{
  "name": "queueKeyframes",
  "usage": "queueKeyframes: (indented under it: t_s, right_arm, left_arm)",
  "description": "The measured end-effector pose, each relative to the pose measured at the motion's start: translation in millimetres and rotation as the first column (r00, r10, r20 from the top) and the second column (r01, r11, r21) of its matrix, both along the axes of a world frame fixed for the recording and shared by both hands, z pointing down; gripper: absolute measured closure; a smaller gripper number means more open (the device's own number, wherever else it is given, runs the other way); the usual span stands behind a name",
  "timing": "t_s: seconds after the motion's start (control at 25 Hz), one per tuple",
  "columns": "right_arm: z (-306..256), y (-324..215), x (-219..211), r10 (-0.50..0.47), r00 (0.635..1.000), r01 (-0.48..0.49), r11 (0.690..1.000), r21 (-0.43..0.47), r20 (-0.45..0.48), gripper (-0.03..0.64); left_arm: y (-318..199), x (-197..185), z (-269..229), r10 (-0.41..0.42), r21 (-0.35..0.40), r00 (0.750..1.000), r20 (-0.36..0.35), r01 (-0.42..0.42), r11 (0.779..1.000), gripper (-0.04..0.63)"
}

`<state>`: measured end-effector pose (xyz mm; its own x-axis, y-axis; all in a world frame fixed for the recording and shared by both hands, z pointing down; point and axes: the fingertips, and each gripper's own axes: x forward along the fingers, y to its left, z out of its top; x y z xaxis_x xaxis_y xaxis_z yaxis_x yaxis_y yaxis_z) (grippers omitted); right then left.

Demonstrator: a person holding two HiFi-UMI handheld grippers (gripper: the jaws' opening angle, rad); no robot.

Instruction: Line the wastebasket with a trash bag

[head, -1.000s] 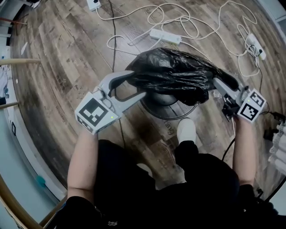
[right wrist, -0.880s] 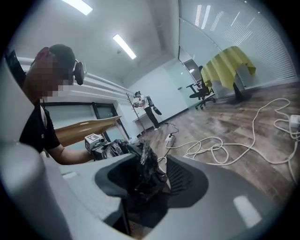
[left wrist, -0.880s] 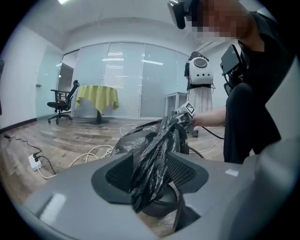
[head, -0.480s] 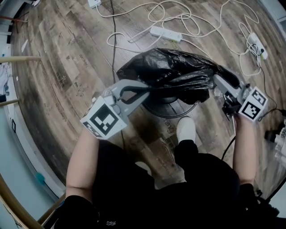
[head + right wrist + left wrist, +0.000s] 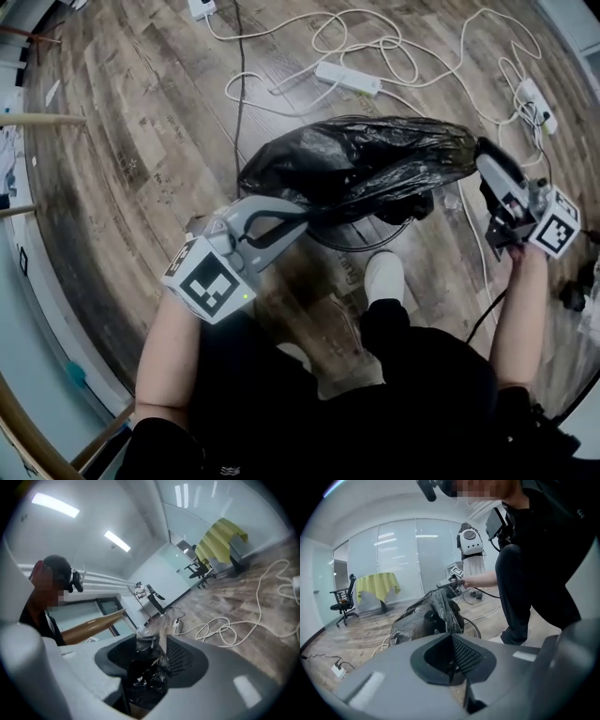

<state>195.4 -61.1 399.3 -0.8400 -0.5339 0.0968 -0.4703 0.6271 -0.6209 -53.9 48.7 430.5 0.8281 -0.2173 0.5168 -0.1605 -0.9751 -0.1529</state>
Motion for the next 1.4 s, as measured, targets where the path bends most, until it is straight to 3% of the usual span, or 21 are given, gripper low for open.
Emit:
queueKeyframes:
  t_s: [0.16,0.32,0.48,0.64,0.72,0.92,1.0,1.08,1.16,1.2,1.4]
  right_arm:
    - [-39.1,-7.6,-34.5,-0.129,0.980,0.149,0.980,0.129,-0.150,0.425]
    - [-51.3,-34.3,-78.6,-0.227,0.879,0.346,0.909,0.233,-0.420,0.425]
    - [-48.5,-35.3,-121.6,-0.386,0.764,0.538,0.824,0.179,-0.517,0.425]
    - [-2.1,-34.1,-143.3,-0.530,0.602,0.691,0.721,0.056,-0.597,0.425]
    - [20.6,-35.9,-142.9,-0.581,0.562,0.719,0.695,0.000,-0.588,0.425]
    - [60.7,-34.0,-147.9,-0.674,0.548,0.732,0.673,-0.106,-0.495,0.425]
    - [74.8,-31.3,-150.8,-0.680,0.552,0.725,0.678,-0.125,-0.482,0.425]
    - [85.3,-34.2,-148.4,-0.648,0.570,0.700,0.705,-0.114,-0.506,0.464]
    - [86.4,-42.0,-144.3,-0.593,0.606,0.663,0.745,-0.074,-0.530,0.590]
    - [85.0,-46.7,-142.5,-0.562,0.626,0.643,0.765,-0.051,-0.540,0.614]
    - [84.5,-71.6,-137.4,-0.433,0.686,0.552,0.833,0.031,-0.584,0.614]
  left_arm:
    - [0.7,4.5,-4.7,0.009,-0.002,1.000,-0.010,-0.009,1.000,0.588]
    - [5.6,9.9,-12.1,0.024,-0.006,0.999,-0.022,-0.024,1.000,0.588]
    - [12.5,14.8,-16.4,0.059,-0.001,0.998,-0.008,-0.059,0.998,0.588]
    - [25.8,19.7,-21.5,0.113,0.004,0.994,0.003,-0.113,0.994,0.588]
    - [35.7,19.0,-27.4,0.140,-0.002,0.990,-0.002,-0.140,0.990,0.588]
    - [54.5,15.0,-29.4,0.161,-0.035,0.987,-0.001,-0.161,0.986,0.588]
    - [63.9,17.8,-24.3,0.183,-0.045,0.983,0.001,-0.183,0.982,0.588]
    - [75.0,22.4,-18.7,0.213,-0.059,0.977,0.002,-0.212,0.975,0.588]
    - [81.1,23.9,-12.7,0.225,-0.070,0.974,0.018,-0.224,0.972,0.588]
    - [82.0,23.5,-10.1,0.224,-0.074,0.974,0.024,-0.222,0.972,0.588]
    - [79.0,20.1,-5.6,0.194,-0.095,0.981,0.014,-0.192,0.977,0.588]
